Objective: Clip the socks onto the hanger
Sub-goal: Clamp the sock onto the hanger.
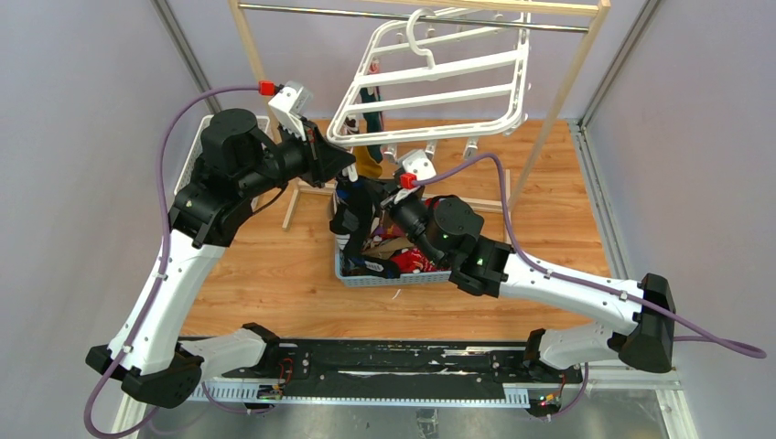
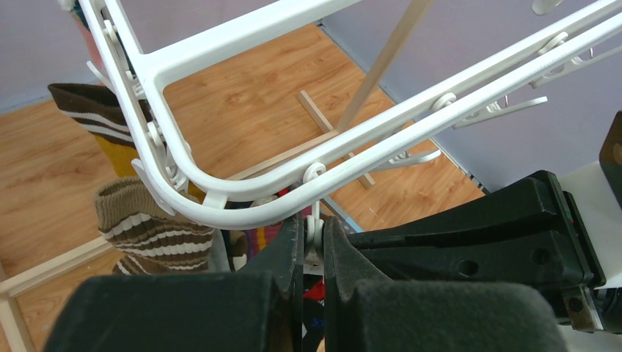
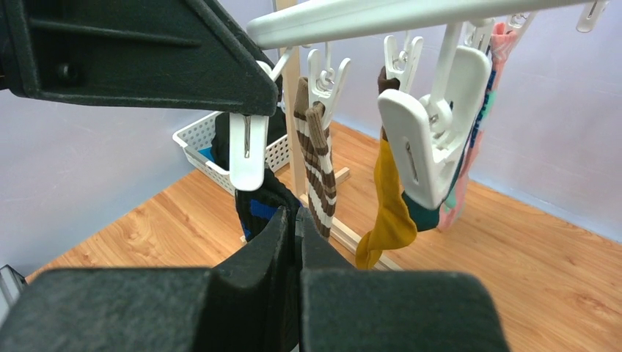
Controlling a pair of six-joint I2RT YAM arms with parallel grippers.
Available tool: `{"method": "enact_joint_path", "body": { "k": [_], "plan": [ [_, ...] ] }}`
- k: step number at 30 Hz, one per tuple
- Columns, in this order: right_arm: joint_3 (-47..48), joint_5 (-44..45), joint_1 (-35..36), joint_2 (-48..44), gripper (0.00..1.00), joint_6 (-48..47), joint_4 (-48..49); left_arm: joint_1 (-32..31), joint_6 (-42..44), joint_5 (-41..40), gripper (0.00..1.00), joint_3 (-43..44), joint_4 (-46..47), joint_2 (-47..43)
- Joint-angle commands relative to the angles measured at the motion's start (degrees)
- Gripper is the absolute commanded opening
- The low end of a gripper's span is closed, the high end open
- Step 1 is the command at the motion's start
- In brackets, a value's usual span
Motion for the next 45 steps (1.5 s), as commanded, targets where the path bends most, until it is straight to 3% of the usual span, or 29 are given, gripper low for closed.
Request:
{"method": "enact_joint_path", "body": {
  "k": [1, 23, 27, 32, 36, 40, 43, 45],
  "plan": [
    [2.1, 0.3, -1.0, -1.1, 0.0, -0.3, 3.0, -0.4, 1.4, 2.9, 0.0, -1.2, -2.5, -0.3],
    [5.2, -1.7, -1.3, 1.4, 0.0, 2.4, 5.1, -0.4, 2.3, 1.8, 0.0, -2.5, -1.8, -1.4],
    [5.8, -2.1, -1.3, 2.1, 0.0, 3.1, 5.2, -0.4, 2.6, 1.8, 0.1, -2.4, -2.2, -1.5],
    [5.5, -2.2, -1.3, 1.7, 0.0, 3.3, 5.1, -0.4, 2.5, 0.8, 0.4, -3.0, -1.9, -2.1],
    [4.6, -2.3, -1.3, 1.3, 0.0, 3.9, 5.1, -0.4, 2.1, -1.1, 0.56, -3.6, -1.2, -2.8],
    [3.9, -2.6, -1.3, 1.1, 0.02, 4.5, 5.1, -0.4, 2.0, -3.8, 0.6, -4.6, -0.2, -3.8],
    [2.4, -2.7, -1.3, 0.3, 0.14, 5.5, 5.8, -0.4, 2.0, -5.9, 0.57, -5.6, 0.7, -4.9],
    [0.8, -2.6, -1.3, -0.7, 0.27, 6.3, 6.3, -0.3, 2.0, -7.2, 0.54, -6.6, 1.6, -5.7]
  ]
}}
